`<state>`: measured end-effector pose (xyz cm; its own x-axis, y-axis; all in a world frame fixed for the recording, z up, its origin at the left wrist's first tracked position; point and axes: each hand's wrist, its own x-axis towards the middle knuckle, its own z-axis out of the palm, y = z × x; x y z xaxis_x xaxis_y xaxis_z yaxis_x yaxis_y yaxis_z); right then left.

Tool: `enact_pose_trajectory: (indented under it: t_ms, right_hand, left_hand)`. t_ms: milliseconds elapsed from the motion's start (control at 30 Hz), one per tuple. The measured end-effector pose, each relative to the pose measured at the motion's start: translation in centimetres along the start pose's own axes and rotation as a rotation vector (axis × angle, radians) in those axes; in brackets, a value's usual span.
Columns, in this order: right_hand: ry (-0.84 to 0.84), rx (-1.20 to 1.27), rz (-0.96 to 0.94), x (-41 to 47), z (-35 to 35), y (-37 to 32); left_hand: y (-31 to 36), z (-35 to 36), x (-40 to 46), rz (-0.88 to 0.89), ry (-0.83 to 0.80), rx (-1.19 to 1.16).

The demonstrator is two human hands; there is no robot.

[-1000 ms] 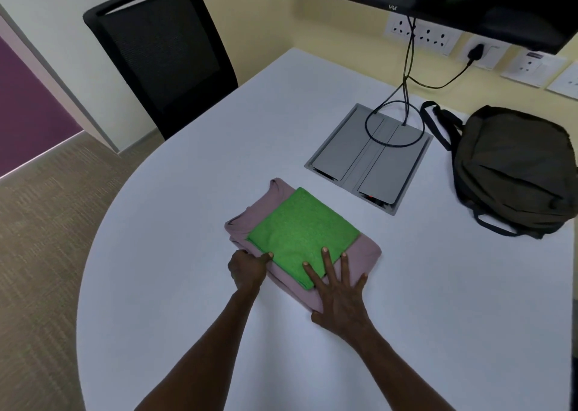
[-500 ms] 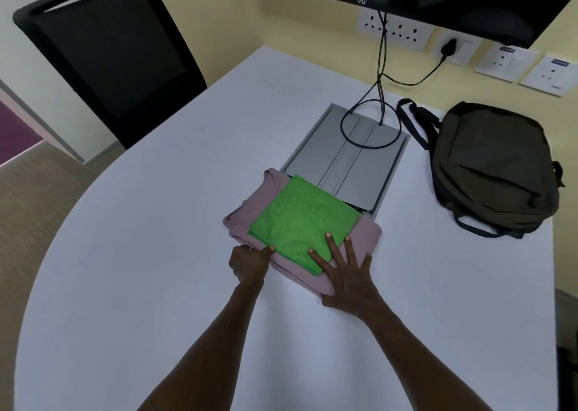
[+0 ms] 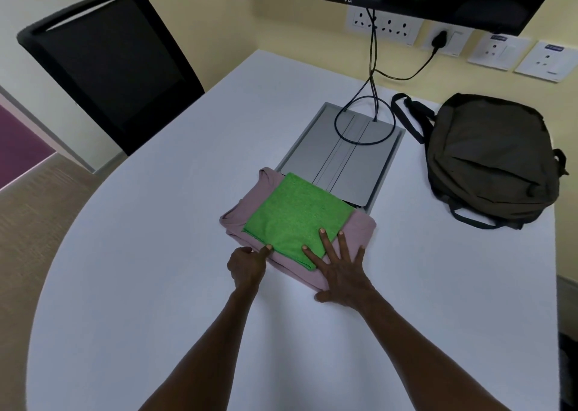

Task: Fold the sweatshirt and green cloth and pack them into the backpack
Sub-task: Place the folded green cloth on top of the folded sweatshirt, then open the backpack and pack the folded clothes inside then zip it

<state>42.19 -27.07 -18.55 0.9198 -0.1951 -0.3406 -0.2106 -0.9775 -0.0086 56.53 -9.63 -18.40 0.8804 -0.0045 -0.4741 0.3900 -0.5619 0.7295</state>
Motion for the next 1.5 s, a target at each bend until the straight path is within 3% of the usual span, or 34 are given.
enact_pose_trajectory:
  t_ms: [333, 533, 1067, 1500]
  right_hand:
    - [-0.023, 0.125, -0.004, -3.4, -0.4, 0.3]
    - [0.152, 0.196, 0.069, -7.5, 0.8, 0.3]
    - [0.313, 0.236, 0.149, -23.0, -0.5, -3.0]
    - [0.360, 0.272, 0.171, -31.7, -0.4, -0.1]
  left_hand:
    - [-0.2, -2.6, -7.9, 0.289, 0.006, 0.196]
    - [-3.1, -4.0, -12.7, 0.490, -0.013, 0.383]
    - [-8.5, -8.5, -25.0, 0.718, 0.033, 0.387]
    - [-9.2, -5.1, -32.6, 0.799, 0.034, 0.374]
